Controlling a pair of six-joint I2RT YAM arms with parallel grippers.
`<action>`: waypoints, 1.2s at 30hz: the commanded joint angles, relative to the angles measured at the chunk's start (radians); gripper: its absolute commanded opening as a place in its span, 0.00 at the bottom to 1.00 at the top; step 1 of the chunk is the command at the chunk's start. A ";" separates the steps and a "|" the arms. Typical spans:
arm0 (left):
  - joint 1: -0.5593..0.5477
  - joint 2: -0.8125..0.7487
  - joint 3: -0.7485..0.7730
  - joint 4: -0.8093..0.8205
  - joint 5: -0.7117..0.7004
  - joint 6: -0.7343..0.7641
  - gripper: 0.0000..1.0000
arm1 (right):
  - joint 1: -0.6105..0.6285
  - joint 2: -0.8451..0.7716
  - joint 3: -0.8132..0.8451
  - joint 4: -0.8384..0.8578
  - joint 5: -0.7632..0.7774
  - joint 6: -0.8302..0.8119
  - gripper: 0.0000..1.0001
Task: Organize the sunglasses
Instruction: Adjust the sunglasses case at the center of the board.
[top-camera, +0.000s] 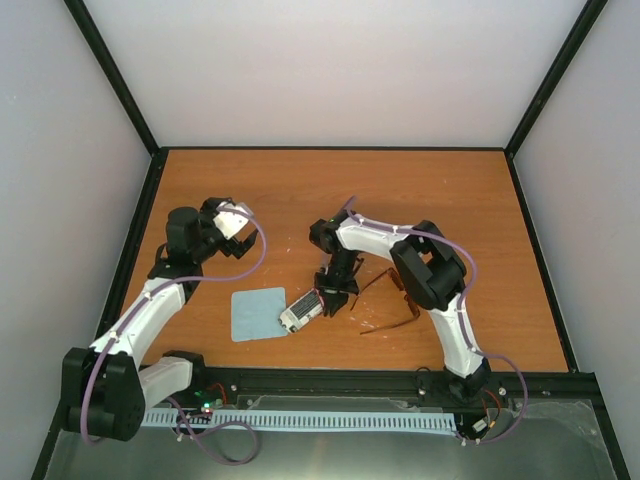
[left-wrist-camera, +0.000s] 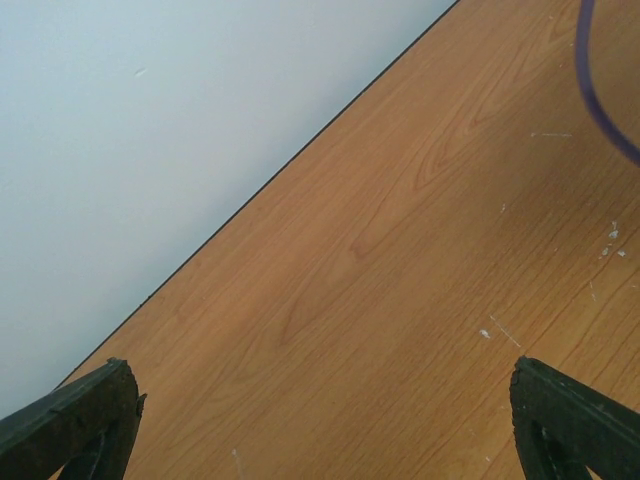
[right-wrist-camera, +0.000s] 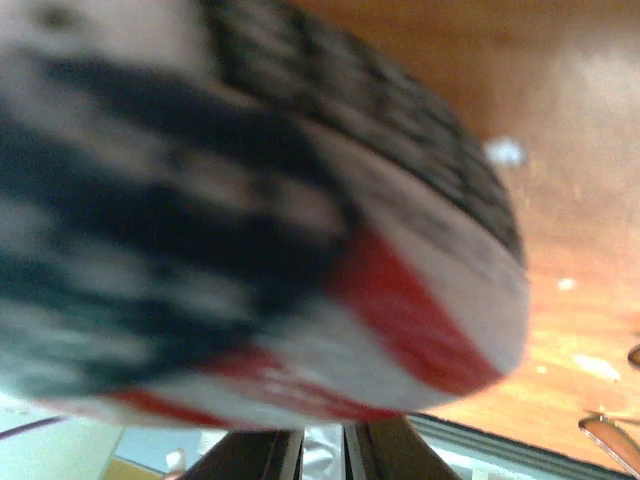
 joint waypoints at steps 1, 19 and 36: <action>0.006 -0.011 0.005 -0.011 -0.009 0.011 1.00 | 0.004 0.052 0.077 -0.018 0.081 -0.041 0.11; 0.010 0.120 0.096 -0.035 -0.088 -0.097 1.00 | -0.048 -0.004 0.390 -0.179 0.289 -0.056 0.56; 0.141 -0.019 -0.022 -0.036 0.001 -0.137 1.00 | 0.069 0.062 0.418 -0.224 0.273 0.016 0.71</action>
